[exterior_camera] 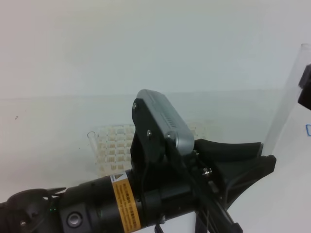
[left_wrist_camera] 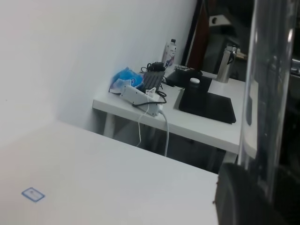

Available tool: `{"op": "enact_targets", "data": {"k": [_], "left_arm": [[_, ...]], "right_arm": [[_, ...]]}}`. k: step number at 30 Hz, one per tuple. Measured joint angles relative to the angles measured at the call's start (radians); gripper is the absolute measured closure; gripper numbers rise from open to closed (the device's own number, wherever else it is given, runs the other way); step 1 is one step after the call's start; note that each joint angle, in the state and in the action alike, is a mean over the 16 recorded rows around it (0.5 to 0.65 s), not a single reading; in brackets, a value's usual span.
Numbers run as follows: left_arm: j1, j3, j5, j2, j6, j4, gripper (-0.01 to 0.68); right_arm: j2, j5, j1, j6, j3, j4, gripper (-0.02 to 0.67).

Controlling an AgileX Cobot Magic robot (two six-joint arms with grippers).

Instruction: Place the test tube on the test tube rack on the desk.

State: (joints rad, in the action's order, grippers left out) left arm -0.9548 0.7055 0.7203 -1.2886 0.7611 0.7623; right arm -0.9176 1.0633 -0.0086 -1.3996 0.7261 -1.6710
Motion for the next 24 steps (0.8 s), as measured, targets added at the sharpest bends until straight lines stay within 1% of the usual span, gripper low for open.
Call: {"op": "enact_targets", "data": {"k": [14, 24], "left_arm": [[0.0, 0.0, 0.025, -0.02, -0.007, 0.002, 0.562], [0.0, 0.0, 0.027, -0.021, -0.007, 0.002, 0.562]], "right_arm": [[-0.071, 0.059, 0.005, 0.026, 0.058, -0.001, 0.296], [-0.102, 0.047, 0.075, 0.02, 0.07, -0.002, 0.297]]}}
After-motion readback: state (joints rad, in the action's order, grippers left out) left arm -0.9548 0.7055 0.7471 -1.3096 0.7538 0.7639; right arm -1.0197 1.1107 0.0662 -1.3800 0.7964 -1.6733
